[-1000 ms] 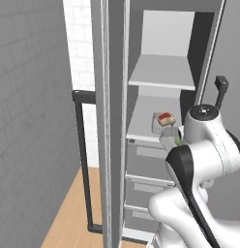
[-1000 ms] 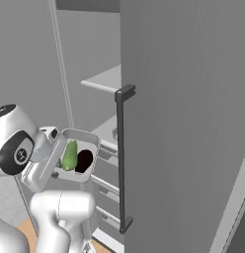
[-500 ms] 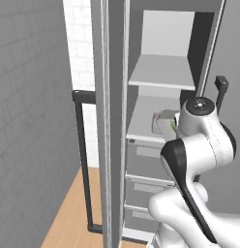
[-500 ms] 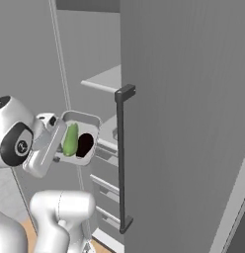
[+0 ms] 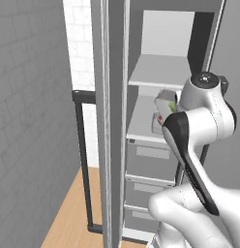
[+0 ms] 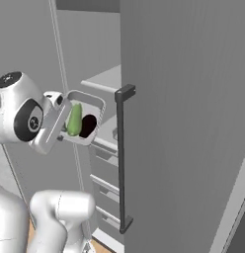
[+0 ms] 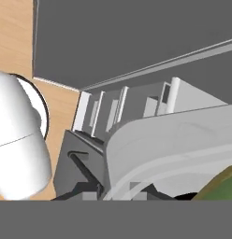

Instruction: Take the meat container that has the steak and place it on the second highest rack of the freezer. Then take the vegetable container that has the avocado and corn and place it on the highest rack of the freezer.

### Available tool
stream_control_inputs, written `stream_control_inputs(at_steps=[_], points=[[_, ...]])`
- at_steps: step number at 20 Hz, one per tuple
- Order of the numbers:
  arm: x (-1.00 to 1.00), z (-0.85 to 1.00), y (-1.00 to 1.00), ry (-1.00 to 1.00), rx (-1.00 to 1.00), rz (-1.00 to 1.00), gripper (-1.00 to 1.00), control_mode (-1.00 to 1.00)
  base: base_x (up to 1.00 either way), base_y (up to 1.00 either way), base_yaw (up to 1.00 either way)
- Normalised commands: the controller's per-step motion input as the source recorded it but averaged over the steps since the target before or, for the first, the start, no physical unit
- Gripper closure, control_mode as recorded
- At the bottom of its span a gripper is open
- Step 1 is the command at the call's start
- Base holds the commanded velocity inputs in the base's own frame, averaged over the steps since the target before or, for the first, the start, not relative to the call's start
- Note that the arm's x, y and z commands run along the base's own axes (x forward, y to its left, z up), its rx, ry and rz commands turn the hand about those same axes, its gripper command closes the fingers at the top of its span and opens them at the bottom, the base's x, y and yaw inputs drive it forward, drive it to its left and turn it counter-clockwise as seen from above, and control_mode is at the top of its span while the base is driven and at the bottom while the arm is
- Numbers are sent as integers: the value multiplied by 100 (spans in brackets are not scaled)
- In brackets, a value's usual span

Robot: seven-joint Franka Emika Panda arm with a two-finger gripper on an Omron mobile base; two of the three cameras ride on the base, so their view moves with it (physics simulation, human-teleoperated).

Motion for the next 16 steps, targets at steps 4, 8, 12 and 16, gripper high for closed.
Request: stream_control_inputs(at_steps=[4, 8, 12, 16], points=[[10, 40, 0, -21, 0, -5, 100, -100, 0, 0, 0], [12, 42, 0, -8, 0, -8, 100, -100, 0, 0, 0], [41, 38, 0, 0, 0, -5, 100, -100, 0, 0, 0], [68, 18, -5, 4, 0, -1, 100, -100, 0, 0, 0]])
